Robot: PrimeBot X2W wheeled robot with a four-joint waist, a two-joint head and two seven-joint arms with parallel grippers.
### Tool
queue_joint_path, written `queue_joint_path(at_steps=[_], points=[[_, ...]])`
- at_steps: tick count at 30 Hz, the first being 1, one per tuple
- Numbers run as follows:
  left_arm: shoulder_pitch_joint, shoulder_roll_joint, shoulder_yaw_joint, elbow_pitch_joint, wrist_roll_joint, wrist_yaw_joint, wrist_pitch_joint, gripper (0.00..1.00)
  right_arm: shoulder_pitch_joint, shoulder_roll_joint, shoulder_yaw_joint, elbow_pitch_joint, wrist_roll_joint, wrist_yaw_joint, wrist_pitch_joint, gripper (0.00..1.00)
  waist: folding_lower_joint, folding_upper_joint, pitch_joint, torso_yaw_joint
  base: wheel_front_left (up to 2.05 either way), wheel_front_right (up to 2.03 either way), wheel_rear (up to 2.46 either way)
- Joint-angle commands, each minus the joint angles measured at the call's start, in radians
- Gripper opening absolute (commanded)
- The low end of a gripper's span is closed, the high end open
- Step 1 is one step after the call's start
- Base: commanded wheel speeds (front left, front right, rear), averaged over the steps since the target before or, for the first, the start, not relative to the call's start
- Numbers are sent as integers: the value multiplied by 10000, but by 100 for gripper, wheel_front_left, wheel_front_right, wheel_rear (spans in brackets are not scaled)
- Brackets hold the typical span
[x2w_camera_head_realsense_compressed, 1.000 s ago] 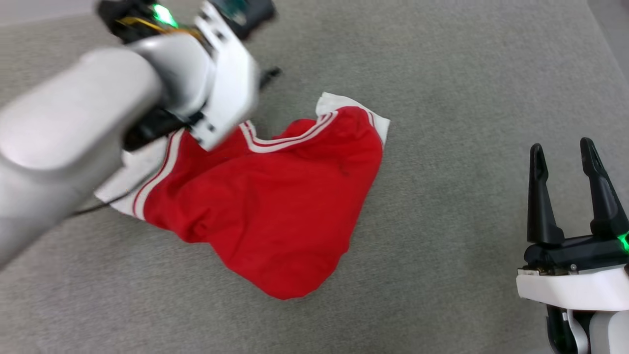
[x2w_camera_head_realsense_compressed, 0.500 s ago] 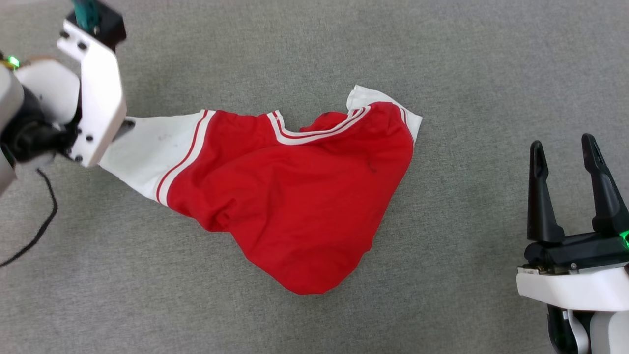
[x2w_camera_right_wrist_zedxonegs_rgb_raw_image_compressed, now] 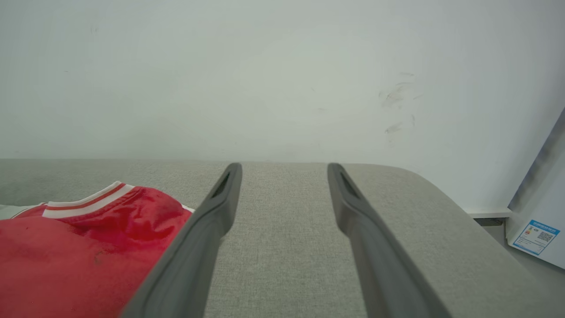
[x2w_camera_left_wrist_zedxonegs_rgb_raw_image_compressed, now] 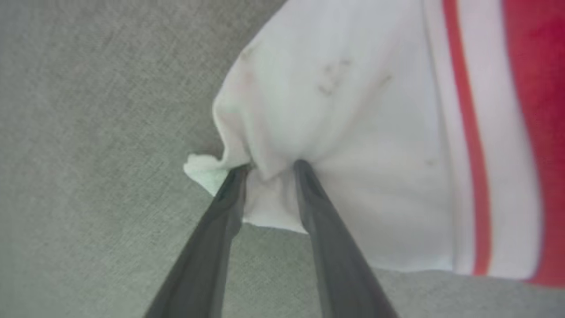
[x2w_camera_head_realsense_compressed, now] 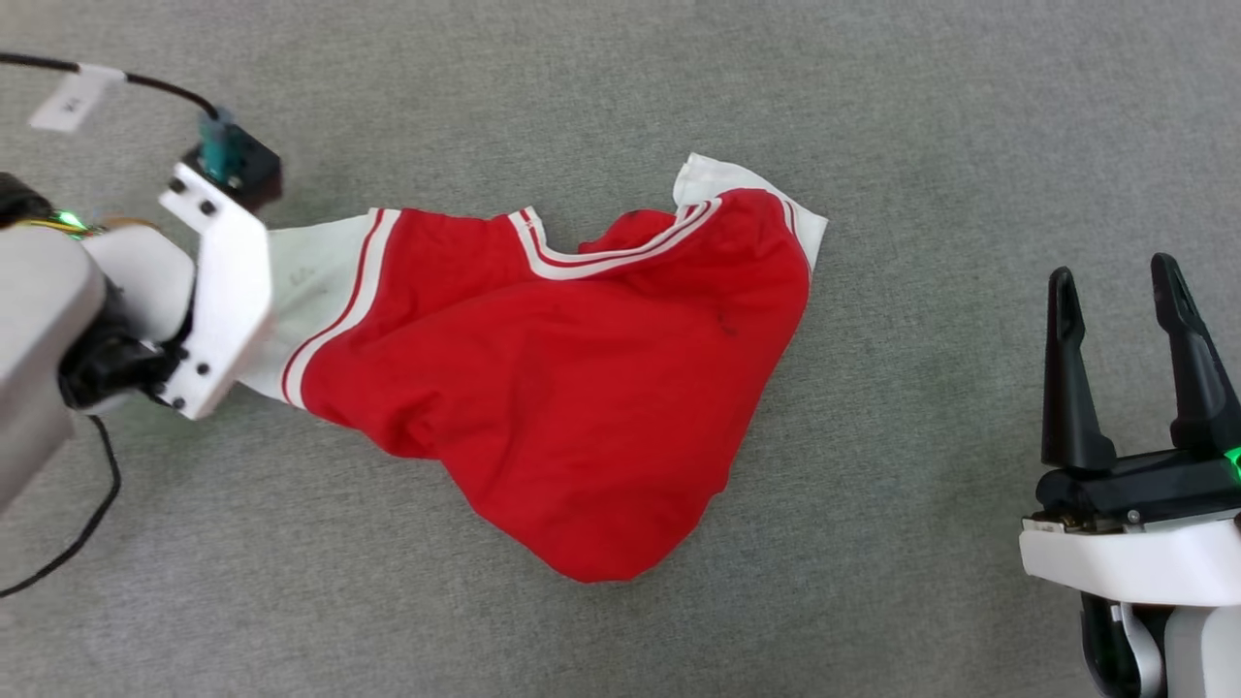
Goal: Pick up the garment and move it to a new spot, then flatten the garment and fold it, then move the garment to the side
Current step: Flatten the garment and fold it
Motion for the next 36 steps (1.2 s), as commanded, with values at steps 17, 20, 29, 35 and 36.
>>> queue_joint_path(at_steps=[17, 20, 29, 35, 36], points=[[1098, 1973, -291, -2215, -539, 60, -1721, 0, 527, 21, -202, 411, -376, -9, -19, 100, 1, 0, -1746, 1645, 0, 0, 0], [1833, 2300, -289, -1888, -958, 218, -1924, 0, 560, 20, -147, 431, -395, -9, -20, 100, 1, 0, -1772, 1676, 0, 0, 0], [3965, 1348, -320, -46, -2033, 380, -3021, 0, 563, 21, -98, 533, -597, -7, -19, 100, 1, 0, -1694, 1527, 0, 0, 0], [3641, 1114, 168, 373, -1346, 569, -5044, 100, 48, 21, -145, 413, -1188, -9, -20, 100, 1, 0, -2004, 1565, 0, 0, 0], [3585, 1186, 289, 354, -1189, 651, -5491, 100, -95, -38, -119, 434, -1293, -9, -20, 100, 1, 0, -2084, 1587, 0, 0, 0]])
